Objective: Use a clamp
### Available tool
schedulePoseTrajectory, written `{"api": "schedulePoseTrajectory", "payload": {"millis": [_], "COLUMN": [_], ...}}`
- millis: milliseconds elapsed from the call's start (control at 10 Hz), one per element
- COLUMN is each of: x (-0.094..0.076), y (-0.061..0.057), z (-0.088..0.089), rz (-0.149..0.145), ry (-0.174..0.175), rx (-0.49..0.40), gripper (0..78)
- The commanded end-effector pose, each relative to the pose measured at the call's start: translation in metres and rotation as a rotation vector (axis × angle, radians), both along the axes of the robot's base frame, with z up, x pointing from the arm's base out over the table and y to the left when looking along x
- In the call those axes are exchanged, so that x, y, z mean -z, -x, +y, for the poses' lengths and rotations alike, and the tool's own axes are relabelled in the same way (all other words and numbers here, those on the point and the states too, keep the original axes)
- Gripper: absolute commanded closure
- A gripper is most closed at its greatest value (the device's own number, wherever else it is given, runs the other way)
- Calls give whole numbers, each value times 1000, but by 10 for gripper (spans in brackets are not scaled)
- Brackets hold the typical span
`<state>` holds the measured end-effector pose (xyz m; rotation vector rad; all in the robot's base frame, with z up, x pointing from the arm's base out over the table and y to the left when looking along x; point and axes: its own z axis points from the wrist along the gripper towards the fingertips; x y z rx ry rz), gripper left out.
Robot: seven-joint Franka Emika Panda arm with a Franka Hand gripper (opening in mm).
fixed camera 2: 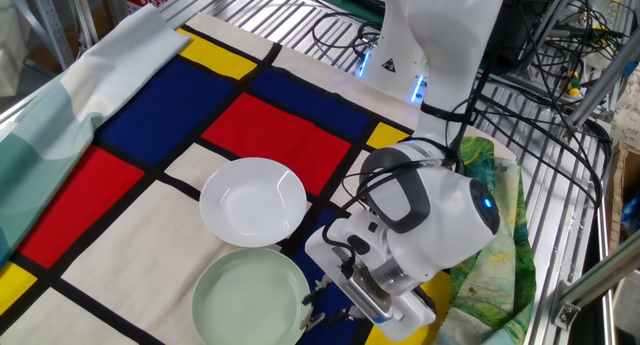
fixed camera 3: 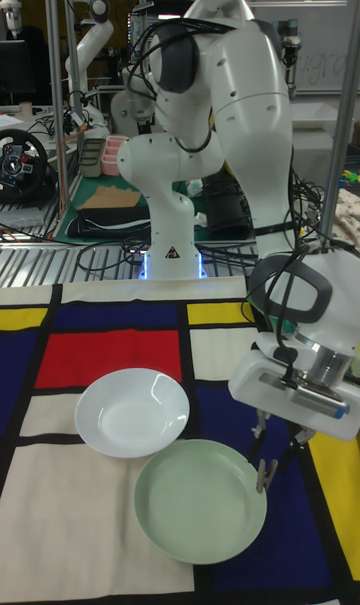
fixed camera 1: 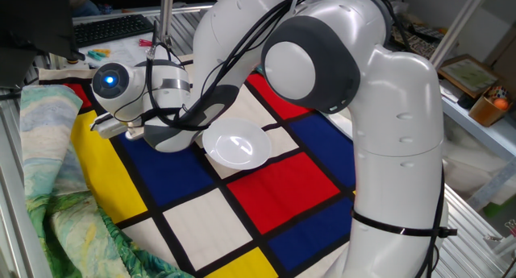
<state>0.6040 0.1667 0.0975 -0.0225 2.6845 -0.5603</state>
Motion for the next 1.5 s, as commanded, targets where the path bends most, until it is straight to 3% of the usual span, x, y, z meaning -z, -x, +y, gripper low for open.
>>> {"api": "schedulePoseTrajectory", "payload": {"millis": [100,700,800,900,1300,1500], "x": [-2,-2,-48,-55,-68,-81], "y": [-1,-1,13,16,22,35], "z": [0,0,-2,-4,-6,-8], "rz": [-18,-18,240,289,342,385], "ry": [-11,-11,-309,-324,-344,-366], "rx": [22,22,102,101,99,111], "gripper": [1,1,1,1,1,1]}}
